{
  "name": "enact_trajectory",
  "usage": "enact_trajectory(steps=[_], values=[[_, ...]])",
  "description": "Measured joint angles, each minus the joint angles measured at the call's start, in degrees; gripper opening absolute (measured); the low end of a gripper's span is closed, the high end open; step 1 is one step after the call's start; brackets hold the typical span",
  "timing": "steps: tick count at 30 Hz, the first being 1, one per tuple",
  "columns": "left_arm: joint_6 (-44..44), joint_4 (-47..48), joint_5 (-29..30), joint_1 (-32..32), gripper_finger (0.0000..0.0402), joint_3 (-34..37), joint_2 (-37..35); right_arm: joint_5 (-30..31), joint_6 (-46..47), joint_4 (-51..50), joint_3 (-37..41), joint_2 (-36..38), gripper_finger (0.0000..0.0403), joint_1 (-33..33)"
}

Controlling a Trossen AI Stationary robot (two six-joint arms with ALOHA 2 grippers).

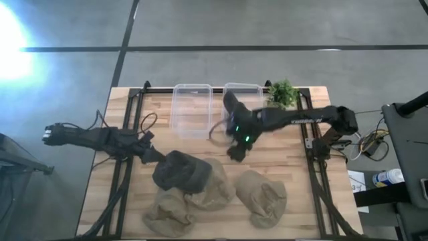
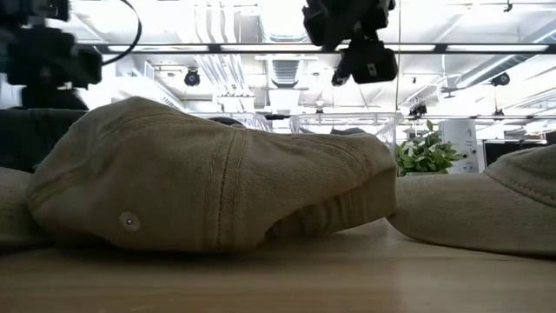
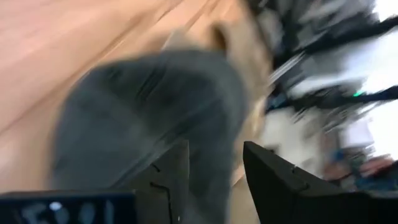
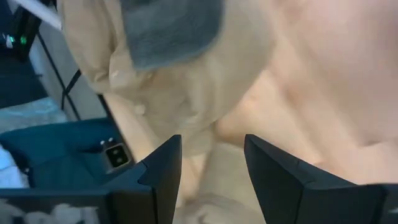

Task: Pick & Place hat
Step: Put the black cap into the right transparent bin

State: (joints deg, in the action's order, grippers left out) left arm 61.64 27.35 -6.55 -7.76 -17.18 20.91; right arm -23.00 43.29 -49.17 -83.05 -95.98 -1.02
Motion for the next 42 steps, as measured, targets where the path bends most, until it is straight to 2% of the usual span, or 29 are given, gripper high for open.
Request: enact_trajectory(steps=[3,6,12,16,22,33,42], values=[[-3.0,12.3,0.0,-2.4,0.0134,-3.8,2.0,0.2,6.6,5.3,0.0,-4.1,0.0171,3.2],[-3.1,18.0,-0.3,-4.3,0.0128,-5.1,4.0,0.7,11.9,11.7,0.0,-8.7,0.0171,4.4],[1.8,15.0,-1.5,-6.4,0.0126,-2.3,8.1,0.0,18.2,22.3,0.1,-17.2,0.0171,4.8],[4.7,13.7,-1.4,-6.8,0.0126,0.1,11.2,-3.8,21.2,30.3,0.1,-21.2,0.0171,4.9],[6.3,3.6,-2.6,-6.8,0.0126,3.5,14.6,-4.5,25.8,40.6,0.1,-22.9,0.0171,5.1],[6.4,-25.6,-1.1,-6.8,0.0126,8.2,22.5,1.0,28.8,45.9,0.1,-21.4,0.0171,2.6],[6.1,-35.9,0.5,-6.7,0.0126,8.2,30.6,2.2,30.8,54.0,0.1,-23.0,0.0171,0.7]])
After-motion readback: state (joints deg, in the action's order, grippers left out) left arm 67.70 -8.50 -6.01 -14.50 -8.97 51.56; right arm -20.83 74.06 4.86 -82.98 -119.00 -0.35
